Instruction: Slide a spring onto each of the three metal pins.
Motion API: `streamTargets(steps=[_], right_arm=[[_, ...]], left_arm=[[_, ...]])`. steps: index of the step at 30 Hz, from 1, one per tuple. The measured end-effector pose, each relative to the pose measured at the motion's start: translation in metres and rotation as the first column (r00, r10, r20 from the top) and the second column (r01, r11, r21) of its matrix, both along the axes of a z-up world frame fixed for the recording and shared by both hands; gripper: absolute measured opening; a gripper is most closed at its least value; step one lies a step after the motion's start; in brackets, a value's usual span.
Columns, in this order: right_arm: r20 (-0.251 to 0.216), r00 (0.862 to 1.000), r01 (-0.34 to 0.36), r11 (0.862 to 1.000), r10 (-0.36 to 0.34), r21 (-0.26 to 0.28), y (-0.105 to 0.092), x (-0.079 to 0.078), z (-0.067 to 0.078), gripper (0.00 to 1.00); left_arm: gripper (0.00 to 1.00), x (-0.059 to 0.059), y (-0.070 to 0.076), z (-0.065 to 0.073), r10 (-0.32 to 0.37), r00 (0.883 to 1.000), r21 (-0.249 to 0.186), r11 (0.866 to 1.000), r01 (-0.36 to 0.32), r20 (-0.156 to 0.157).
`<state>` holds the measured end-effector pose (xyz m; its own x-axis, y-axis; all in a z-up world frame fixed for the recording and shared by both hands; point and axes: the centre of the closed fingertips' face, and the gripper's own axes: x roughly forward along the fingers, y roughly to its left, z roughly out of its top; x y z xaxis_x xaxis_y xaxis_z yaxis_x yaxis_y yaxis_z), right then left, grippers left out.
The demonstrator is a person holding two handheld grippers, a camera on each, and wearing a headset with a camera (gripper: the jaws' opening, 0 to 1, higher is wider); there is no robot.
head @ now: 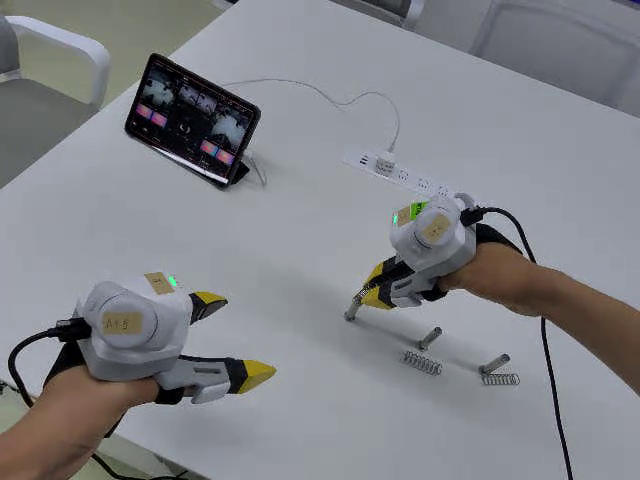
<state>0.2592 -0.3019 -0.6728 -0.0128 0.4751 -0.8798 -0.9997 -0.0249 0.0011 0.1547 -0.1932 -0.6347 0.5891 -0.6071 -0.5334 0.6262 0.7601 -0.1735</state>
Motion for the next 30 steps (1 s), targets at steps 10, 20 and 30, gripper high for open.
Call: streamTargets(steps=[10,20,30], right_arm=[[0.0,1.0,-0.028,0.999,0.028,-0.031,0.002,-0.001,-0.013,0.13],[0.007,0.999,-0.051,0.996,0.052,-0.068,0.004,-0.002,-0.029,0.13],[0.008,0.998,-0.063,0.994,0.064,-0.09,0.004,-0.004,-0.043,0.13]], left_arm=[[0.67,0.001,0.001,0.0,-0.001,1.0,-0.004,1.0,0.001,0.008],[0.66,-0.004,0.006,-0.003,0.021,1.0,-0.009,1.0,-0.021,0.001],[0.65,-0.005,0.01,-0.003,0.035,0.999,-0.007,0.999,-0.035,0.003]])
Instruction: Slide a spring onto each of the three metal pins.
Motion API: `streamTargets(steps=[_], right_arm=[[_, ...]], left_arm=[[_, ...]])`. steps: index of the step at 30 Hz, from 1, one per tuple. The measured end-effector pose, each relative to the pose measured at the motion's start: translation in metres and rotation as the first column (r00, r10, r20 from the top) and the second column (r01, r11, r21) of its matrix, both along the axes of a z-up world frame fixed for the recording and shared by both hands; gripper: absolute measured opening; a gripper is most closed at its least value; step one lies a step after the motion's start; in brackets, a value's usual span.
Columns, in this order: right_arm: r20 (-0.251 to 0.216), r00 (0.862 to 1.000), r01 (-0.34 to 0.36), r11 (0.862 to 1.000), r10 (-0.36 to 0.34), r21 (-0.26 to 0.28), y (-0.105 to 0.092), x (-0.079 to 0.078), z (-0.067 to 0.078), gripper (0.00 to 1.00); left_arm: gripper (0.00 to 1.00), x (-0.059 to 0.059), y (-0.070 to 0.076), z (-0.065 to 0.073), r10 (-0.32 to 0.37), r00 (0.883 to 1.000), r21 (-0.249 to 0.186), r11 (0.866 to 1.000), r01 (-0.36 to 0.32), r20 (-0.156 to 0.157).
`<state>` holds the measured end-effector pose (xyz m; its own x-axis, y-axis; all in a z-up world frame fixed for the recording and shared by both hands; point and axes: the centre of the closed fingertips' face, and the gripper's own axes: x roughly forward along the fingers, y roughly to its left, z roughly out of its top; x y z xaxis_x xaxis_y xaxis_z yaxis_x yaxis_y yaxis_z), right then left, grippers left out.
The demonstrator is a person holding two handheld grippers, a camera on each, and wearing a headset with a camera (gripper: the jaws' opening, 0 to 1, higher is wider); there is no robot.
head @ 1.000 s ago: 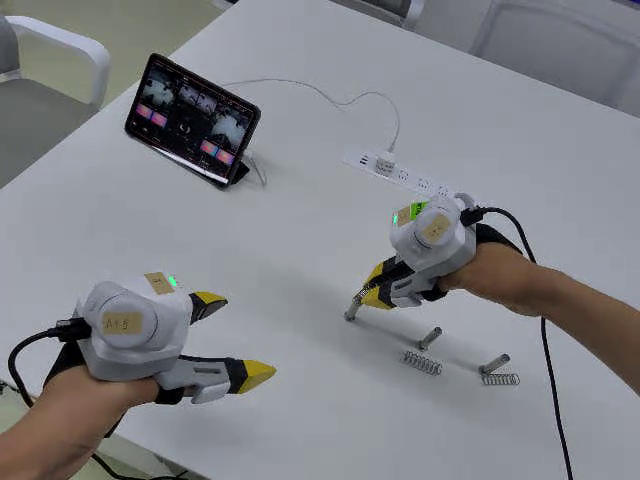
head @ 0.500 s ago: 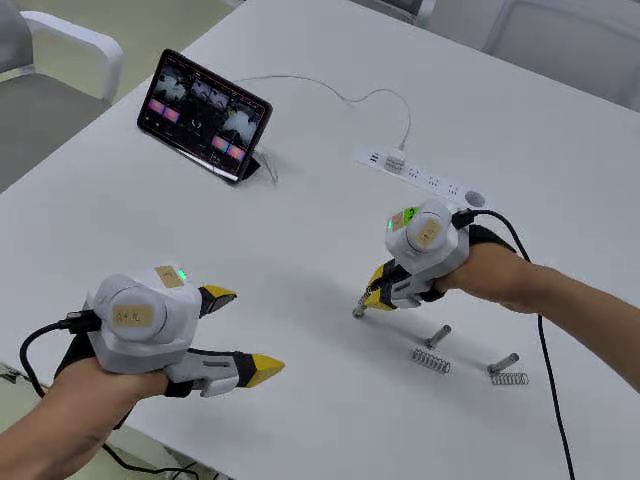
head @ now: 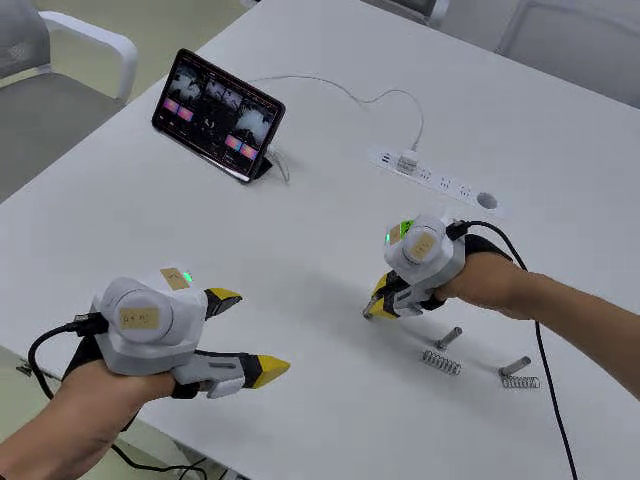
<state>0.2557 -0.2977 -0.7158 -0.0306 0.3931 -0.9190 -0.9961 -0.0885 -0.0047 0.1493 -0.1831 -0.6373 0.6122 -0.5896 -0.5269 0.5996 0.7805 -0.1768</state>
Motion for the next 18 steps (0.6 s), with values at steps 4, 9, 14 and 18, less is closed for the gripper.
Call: streamTargets(steps=[4,9,14,18], right_arm=[[0.002,1.0,0.004,1.0,-0.004,-0.001,0.0,0.0,-0.005,0.13],[0.0,1.0,0.005,1.0,-0.005,-0.009,-0.001,-0.003,-0.006,0.2],[0.032,0.999,0.011,1.0,-0.01,-0.024,-0.009,0.001,-0.004,0.36],[0.013,0.997,0.082,0.996,-0.082,0.02,-0.012,0.004,0.006,0.43]], left_arm=[[0.65,0.0,0.001,0.002,0.005,1.0,-0.001,1.0,-0.005,0.001],[0.65,0.001,0.0,0.005,0.003,1.0,-0.001,1.0,-0.003,0.007],[0.66,0.001,-0.002,0.008,-0.006,1.0,0.003,1.0,0.006,0.011],[0.66,0.001,-0.004,0.009,-0.016,1.0,0.006,1.0,0.016,0.014]])
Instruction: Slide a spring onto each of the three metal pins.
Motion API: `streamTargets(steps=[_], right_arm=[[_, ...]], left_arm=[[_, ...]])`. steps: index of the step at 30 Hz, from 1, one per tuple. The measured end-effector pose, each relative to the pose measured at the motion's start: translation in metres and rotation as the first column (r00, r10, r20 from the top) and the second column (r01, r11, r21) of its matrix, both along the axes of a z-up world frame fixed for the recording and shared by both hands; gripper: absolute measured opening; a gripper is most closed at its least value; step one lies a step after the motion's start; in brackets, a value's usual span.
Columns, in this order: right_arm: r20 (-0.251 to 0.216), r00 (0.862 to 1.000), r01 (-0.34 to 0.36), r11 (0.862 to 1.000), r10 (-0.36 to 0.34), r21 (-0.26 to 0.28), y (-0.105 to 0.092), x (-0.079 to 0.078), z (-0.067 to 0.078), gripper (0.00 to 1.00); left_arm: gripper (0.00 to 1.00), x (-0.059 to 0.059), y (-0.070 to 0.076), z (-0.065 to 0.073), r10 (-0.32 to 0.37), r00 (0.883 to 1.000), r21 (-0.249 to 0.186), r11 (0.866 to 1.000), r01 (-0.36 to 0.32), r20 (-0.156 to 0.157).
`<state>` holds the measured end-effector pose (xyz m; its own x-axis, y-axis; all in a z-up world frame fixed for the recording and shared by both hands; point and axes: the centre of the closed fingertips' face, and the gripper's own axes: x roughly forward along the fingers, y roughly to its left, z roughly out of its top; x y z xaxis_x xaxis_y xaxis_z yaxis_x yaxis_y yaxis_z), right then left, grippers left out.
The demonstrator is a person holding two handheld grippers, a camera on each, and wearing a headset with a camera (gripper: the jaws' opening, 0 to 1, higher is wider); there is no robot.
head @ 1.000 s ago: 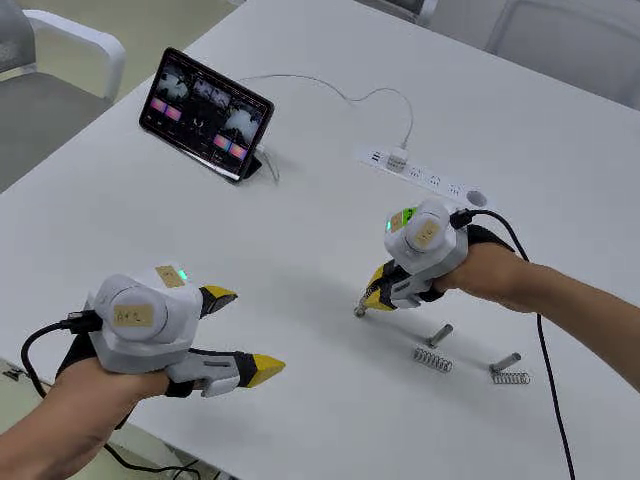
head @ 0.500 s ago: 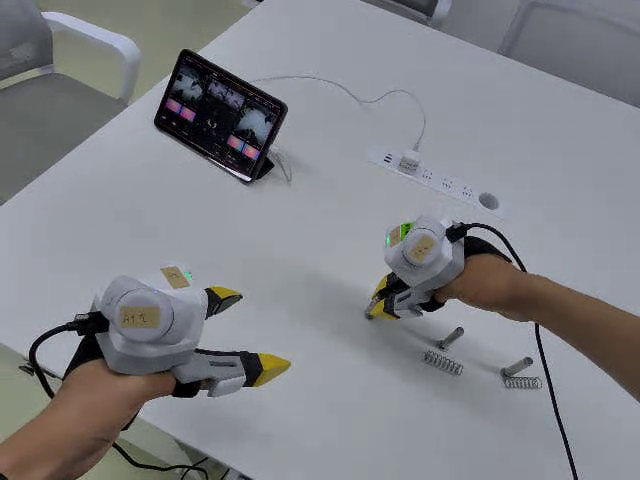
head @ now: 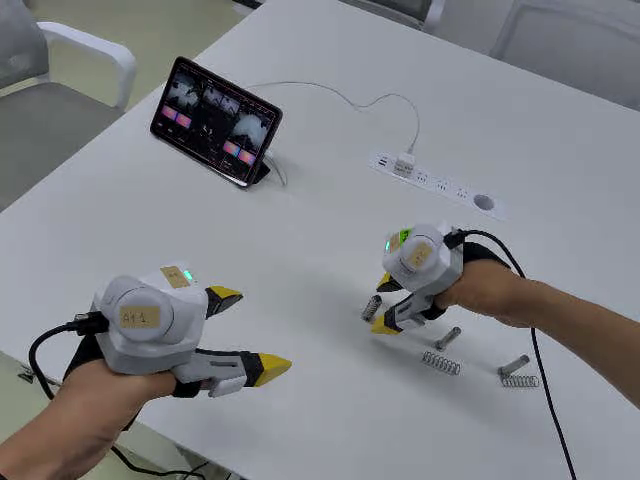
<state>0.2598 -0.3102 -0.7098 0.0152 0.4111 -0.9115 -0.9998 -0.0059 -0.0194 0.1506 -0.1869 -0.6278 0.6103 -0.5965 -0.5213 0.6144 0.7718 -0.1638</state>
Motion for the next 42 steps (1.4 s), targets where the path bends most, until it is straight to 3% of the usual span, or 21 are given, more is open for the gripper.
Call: streamTargets(steps=[8,18,30,36,42], right_arm=[[-0.011,0.997,0.082,0.996,-0.082,0.046,-0.017,0.007,0.017,0.47],[-0.044,0.973,0.23,0.961,-0.226,0.151,-0.027,0.011,0.039,0.49],[-0.085,0.927,0.374,0.884,-0.366,0.28,-0.042,0.008,0.064,0.52],[-0.107,0.898,0.437,0.83,-0.428,0.346,-0.051,0.006,0.075,0.53],[-0.11,0.885,0.458,0.808,-0.452,0.37,-0.058,0.0,0.081,0.55]], left_arm=[[0.66,0.0,-0.008,0.003,-0.024,1.0,0.0,1.0,0.024,0.004],[0.66,0.0,-0.02,0.006,-0.055,0.998,-0.005,0.998,0.055,0.01],[0.66,0.002,-0.035,0.008,-0.093,0.996,-0.009,0.996,0.093,0.014],[0.66,0.007,-0.042,0.012,-0.1,0.995,-0.02,0.995,0.1,0.02],[0.66,0.008,-0.049,0.014,-0.112,0.993,-0.02,0.993,0.113,0.023]])
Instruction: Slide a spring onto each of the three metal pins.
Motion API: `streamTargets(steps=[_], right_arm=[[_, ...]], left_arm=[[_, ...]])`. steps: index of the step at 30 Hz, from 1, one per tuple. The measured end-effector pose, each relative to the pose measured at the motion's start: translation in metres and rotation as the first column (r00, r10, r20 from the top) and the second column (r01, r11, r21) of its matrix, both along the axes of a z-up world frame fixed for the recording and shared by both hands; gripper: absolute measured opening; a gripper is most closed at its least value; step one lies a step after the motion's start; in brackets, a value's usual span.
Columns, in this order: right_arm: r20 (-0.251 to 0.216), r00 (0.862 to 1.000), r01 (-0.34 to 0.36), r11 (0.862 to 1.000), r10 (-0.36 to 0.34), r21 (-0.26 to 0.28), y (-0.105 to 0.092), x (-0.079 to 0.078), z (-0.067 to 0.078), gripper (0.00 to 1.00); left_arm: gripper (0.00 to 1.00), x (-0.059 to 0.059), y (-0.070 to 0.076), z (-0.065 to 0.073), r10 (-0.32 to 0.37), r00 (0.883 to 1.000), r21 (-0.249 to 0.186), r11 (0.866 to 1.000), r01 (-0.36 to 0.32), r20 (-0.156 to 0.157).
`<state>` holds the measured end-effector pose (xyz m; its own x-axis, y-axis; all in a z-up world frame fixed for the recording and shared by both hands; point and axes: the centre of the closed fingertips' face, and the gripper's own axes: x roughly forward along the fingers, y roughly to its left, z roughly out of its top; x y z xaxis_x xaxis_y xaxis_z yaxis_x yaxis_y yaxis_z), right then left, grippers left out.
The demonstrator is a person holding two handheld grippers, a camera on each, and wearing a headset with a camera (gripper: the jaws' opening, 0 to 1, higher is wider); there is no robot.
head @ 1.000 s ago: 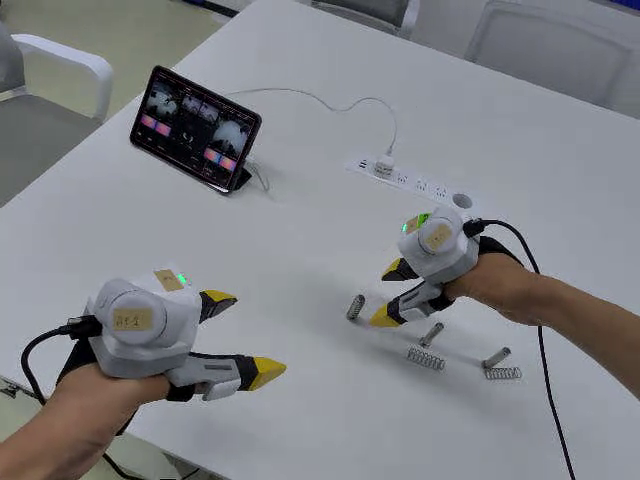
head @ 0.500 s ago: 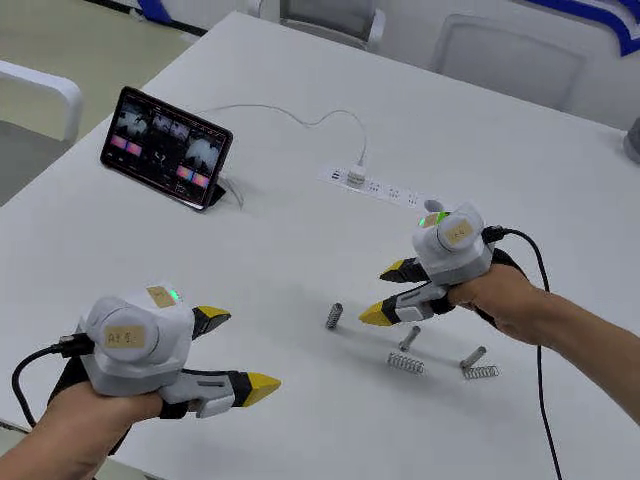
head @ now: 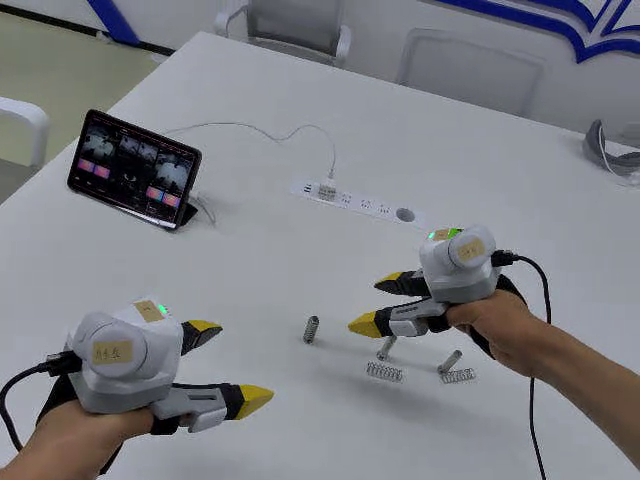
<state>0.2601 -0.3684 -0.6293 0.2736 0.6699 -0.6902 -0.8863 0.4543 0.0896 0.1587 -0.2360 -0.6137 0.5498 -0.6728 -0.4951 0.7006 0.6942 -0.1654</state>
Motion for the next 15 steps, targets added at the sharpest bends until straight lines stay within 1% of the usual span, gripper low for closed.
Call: streamTargets(steps=[7,15], right_arm=[[0.007,0.999,0.032,0.999,-0.032,0.029,-0.007,-0.007,0.003,0.56],[0.009,0.998,0.066,0.997,-0.066,0.05,-0.014,-0.015,0.001,0.58]], left_arm=[[0.66,0.002,-0.008,0.0,-0.017,1.0,0.002,1.0,0.017,0.003],[0.66,0.003,-0.012,0.0,-0.027,1.0,0.004,1.0,0.027,0.003]])
